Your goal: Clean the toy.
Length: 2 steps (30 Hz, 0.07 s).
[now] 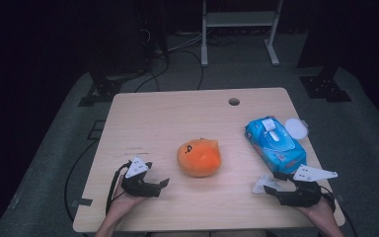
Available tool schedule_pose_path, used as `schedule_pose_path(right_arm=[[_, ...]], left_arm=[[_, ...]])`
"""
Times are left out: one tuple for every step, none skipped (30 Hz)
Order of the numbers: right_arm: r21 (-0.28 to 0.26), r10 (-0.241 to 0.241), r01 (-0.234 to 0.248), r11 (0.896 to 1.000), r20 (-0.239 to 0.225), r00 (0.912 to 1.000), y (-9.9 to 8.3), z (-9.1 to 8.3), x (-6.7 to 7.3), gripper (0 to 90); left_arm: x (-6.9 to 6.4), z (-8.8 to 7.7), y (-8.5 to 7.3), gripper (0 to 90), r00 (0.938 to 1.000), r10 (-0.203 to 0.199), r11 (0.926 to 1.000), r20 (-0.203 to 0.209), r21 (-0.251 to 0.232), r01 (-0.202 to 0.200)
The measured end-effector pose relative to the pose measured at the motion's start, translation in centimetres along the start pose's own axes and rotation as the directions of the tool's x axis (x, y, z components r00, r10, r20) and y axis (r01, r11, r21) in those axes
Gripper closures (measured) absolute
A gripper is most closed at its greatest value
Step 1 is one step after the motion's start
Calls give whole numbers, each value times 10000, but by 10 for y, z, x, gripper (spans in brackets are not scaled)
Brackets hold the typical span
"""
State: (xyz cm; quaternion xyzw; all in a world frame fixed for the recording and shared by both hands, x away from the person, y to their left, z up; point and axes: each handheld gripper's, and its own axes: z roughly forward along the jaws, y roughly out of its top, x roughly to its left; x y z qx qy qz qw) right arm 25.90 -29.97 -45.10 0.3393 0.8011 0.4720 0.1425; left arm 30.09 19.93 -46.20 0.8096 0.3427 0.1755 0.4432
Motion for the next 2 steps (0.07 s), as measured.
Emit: schedule_pose_path(right_arm=[[-26, 27, -27, 10000, -19, 10000, 0, 0, 0, 329], [-31, 40, -40, 10000, -23, 10000, 0, 0, 0, 328]], left_arm=[[0, 0, 0, 93, 10000, 4, 10000, 2, 15, -4], [0, 0, -1, 93, 10000, -8, 10000, 16, -7, 8]])
